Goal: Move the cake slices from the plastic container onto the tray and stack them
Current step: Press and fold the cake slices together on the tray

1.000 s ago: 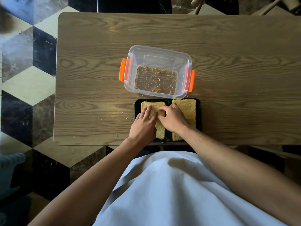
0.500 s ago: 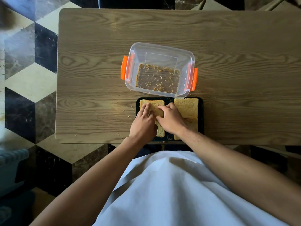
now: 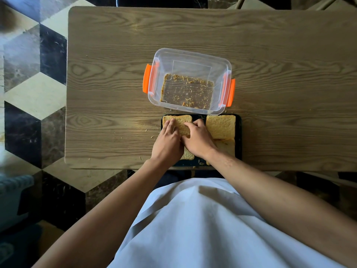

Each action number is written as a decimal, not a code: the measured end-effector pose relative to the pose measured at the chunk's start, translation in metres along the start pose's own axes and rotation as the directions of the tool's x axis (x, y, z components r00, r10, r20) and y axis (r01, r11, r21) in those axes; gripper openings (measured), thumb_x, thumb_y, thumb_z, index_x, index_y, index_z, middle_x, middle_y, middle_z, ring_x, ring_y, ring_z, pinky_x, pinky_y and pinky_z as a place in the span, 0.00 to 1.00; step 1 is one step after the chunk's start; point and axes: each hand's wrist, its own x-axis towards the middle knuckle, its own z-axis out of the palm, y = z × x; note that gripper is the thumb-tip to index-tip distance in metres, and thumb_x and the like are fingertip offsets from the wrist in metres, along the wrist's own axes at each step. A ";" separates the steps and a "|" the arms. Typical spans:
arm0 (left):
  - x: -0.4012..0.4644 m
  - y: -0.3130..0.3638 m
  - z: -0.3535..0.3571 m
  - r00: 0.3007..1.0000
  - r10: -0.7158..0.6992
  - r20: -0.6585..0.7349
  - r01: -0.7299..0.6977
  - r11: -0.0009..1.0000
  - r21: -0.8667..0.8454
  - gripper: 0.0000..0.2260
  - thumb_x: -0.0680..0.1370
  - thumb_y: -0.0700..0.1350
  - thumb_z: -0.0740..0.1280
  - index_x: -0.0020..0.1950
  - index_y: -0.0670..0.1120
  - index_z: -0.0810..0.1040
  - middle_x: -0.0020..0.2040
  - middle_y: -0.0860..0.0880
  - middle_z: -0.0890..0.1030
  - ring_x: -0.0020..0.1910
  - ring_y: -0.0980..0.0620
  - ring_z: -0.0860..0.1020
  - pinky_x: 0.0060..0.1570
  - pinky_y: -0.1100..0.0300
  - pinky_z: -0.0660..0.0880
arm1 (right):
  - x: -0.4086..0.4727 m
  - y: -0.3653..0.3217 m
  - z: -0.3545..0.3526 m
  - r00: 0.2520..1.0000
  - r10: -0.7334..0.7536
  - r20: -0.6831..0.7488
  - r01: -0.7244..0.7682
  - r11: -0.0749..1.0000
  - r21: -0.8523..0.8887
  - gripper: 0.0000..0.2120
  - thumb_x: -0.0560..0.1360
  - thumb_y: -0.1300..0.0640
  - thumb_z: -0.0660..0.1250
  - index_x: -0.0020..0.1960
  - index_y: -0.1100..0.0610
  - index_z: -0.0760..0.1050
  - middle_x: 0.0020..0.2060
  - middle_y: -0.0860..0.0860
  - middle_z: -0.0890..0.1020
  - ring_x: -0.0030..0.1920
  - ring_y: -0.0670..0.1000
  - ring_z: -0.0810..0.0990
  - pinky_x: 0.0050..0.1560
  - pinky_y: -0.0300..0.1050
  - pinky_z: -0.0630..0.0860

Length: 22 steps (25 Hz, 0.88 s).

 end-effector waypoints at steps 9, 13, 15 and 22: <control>-0.002 0.002 -0.002 1.000 -0.002 -0.022 0.001 1.000 -0.031 0.26 0.76 0.40 0.62 0.73 0.34 0.66 0.79 0.34 0.58 0.80 0.40 0.53 0.79 0.53 0.48 | -0.001 0.001 -0.004 1.000 0.011 0.026 -0.012 0.999 0.051 0.27 0.75 0.52 0.68 0.73 0.56 0.70 0.63 0.55 0.72 0.60 0.55 0.75 0.59 0.45 0.72; -0.015 0.001 -0.004 0.991 -0.084 -0.101 0.066 0.983 -0.168 0.29 0.74 0.37 0.64 0.75 0.39 0.65 0.77 0.37 0.63 0.76 0.39 0.60 0.76 0.49 0.59 | -0.008 0.010 -0.010 0.999 0.030 -0.026 -0.028 0.995 0.093 0.25 0.75 0.53 0.69 0.71 0.56 0.70 0.62 0.56 0.76 0.58 0.56 0.77 0.57 0.48 0.76; -0.025 -0.002 0.000 0.960 -0.207 -0.188 0.158 0.956 -0.247 0.27 0.74 0.37 0.65 0.74 0.40 0.68 0.70 0.39 0.70 0.69 0.40 0.67 0.70 0.50 0.66 | -0.014 0.017 -0.013 0.997 0.070 -0.021 -0.066 0.987 0.145 0.23 0.76 0.53 0.68 0.69 0.55 0.71 0.58 0.54 0.79 0.52 0.53 0.79 0.48 0.44 0.75; -0.045 -0.007 0.013 0.859 -0.509 -0.055 0.414 0.754 -0.510 0.18 0.75 0.39 0.65 0.65 0.42 0.76 0.57 0.43 0.75 0.54 0.44 0.75 0.51 0.59 0.68 | -0.035 0.030 -0.005 0.984 0.161 0.076 -0.174 0.958 0.229 0.21 0.76 0.51 0.67 0.68 0.54 0.72 0.50 0.50 0.82 0.46 0.50 0.80 0.42 0.43 0.71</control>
